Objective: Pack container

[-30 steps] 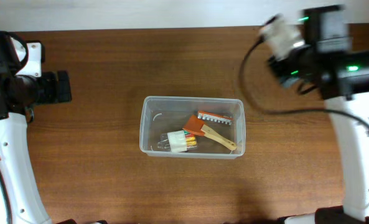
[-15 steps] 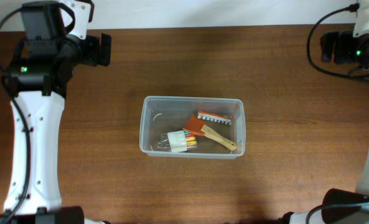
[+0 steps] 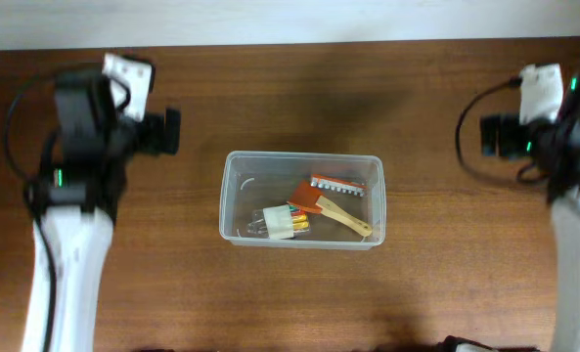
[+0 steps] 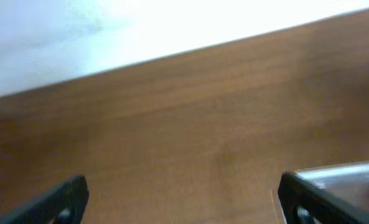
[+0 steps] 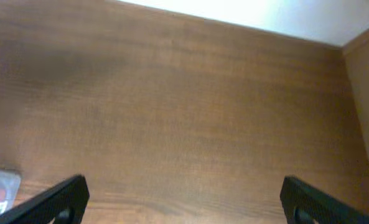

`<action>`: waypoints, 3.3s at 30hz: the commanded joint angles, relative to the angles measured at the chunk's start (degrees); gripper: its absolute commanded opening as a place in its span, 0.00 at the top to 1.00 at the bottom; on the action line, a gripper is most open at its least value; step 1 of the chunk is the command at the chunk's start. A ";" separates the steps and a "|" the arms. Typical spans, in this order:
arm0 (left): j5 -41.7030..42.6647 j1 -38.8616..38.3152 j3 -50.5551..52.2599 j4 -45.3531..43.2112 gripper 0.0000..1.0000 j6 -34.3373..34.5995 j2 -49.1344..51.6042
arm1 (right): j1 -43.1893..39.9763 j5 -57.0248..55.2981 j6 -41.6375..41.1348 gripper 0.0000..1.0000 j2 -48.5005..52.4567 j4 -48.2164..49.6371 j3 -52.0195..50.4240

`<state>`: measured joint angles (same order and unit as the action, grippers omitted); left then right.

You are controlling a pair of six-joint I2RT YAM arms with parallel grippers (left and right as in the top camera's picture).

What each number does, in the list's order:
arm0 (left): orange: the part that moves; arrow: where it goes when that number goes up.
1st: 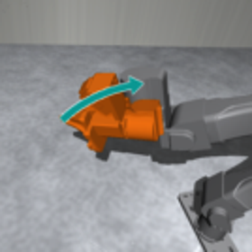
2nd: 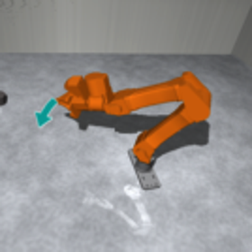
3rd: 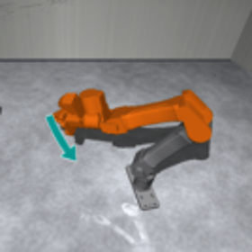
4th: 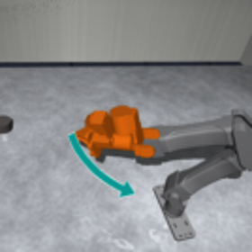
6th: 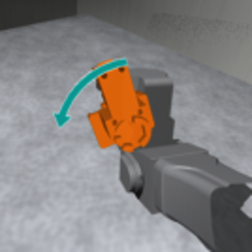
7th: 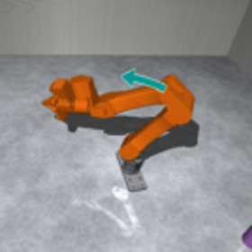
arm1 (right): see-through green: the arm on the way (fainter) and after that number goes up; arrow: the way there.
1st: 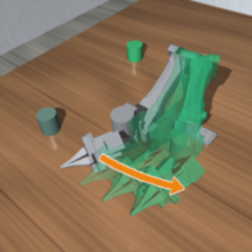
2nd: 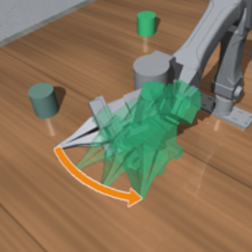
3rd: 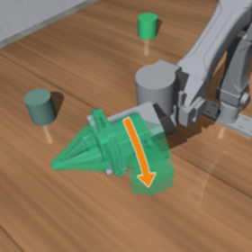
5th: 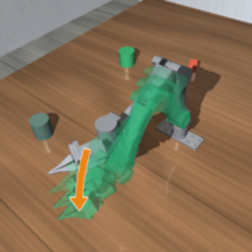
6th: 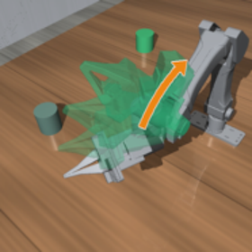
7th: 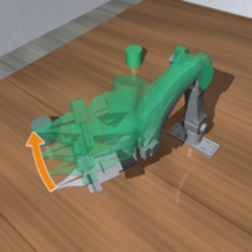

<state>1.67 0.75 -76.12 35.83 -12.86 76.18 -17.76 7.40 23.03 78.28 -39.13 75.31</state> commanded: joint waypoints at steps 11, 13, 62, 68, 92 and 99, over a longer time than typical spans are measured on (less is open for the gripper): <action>-3.67 -0.02 46.01 -22.38 0.01 -0.92 -44.26 | 9.70 0.94 -2.12 0.02 -50.27 10.32 -43.30; -5.88 0.00 49.90 -23.96 0.01 -0.92 -49.31 | 10.51 1.05 -2.64 0.01 -55.25 6.88 -44.96; -11.80 0.00 51.82 14.43 0.01 -0.92 -54.88 | 18.23 2.71 -9.03 0.01 -78.07 6.16 -54.88; -11.80 0.00 51.82 14.43 0.01 -0.92 -54.88 | 18.67 -4.68 -20.83 0.01 -78.07 28.87 -66.90; -11.82 0.00 51.82 14.43 0.01 -0.92 -54.88 | 18.88 -9.38 -26.53 0.01 -78.03 34.58 -74.99; -11.80 0.00 51.82 14.43 0.01 -0.92 -54.88 | 18.88 -9.38 -26.53 0.01 -78.03 34.58 -74.99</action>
<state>-9.74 0.75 -24.29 50.33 -13.08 21.67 0.58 -0.64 -3.01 0.80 -4.45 0.80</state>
